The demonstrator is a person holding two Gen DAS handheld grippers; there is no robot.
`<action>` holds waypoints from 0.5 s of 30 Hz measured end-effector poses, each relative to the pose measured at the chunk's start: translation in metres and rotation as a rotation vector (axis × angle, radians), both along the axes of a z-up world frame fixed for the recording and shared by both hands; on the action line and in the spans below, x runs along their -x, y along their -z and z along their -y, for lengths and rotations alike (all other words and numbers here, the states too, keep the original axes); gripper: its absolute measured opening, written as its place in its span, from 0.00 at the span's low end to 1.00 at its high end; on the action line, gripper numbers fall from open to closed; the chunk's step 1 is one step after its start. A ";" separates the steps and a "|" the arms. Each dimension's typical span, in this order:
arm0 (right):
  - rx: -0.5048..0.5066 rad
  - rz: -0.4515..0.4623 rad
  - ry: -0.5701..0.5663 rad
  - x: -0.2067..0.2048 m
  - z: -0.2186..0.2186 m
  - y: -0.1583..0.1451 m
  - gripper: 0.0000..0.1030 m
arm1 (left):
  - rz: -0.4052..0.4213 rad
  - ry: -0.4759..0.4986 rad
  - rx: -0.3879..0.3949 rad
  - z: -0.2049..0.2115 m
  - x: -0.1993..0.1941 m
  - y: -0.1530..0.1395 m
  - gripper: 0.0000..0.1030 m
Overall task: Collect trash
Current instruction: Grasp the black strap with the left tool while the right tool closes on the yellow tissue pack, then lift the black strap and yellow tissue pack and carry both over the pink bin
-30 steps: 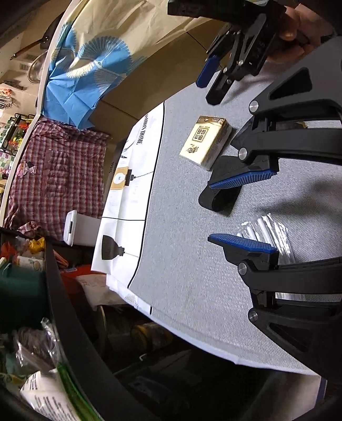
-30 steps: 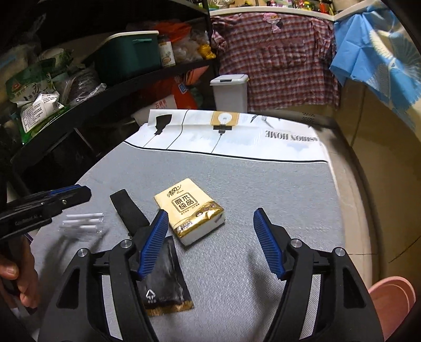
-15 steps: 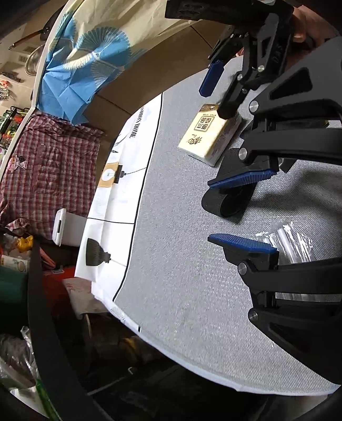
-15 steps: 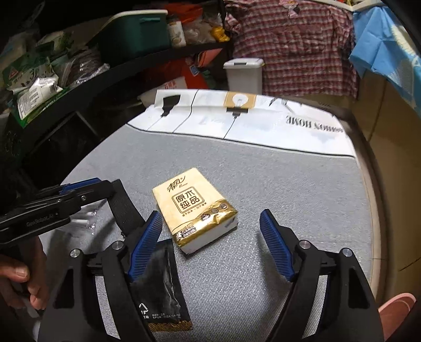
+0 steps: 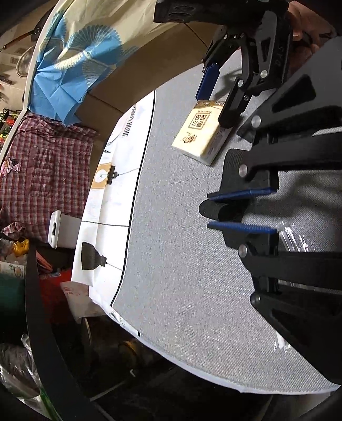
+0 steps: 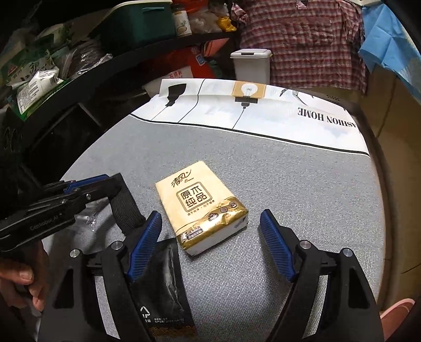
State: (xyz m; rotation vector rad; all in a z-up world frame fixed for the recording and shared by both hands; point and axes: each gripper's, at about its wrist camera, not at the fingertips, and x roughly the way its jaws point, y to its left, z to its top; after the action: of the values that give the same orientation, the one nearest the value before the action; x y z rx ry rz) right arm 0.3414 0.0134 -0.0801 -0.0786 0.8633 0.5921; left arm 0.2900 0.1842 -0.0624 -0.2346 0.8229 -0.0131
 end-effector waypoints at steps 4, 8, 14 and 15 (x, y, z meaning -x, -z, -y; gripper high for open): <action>-0.007 -0.007 0.009 0.000 0.003 0.001 0.58 | -0.001 -0.029 -0.011 -0.004 0.002 -0.003 0.12; 0.001 0.016 0.008 0.004 0.003 -0.001 0.55 | 0.004 -0.039 -0.021 -0.006 0.005 -0.008 0.11; 0.014 0.051 0.040 0.014 0.009 -0.006 0.54 | 0.023 -0.037 -0.025 -0.007 0.012 -0.017 0.11; 0.017 0.058 0.046 0.015 0.011 -0.008 0.54 | 0.026 -0.036 -0.027 -0.007 0.013 -0.018 0.11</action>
State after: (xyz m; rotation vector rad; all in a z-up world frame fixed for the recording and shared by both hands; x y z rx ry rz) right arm 0.3259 0.0027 -0.0720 -0.0908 0.8122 0.5369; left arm 0.2769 0.1909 -0.0441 -0.2236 0.7924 0.0289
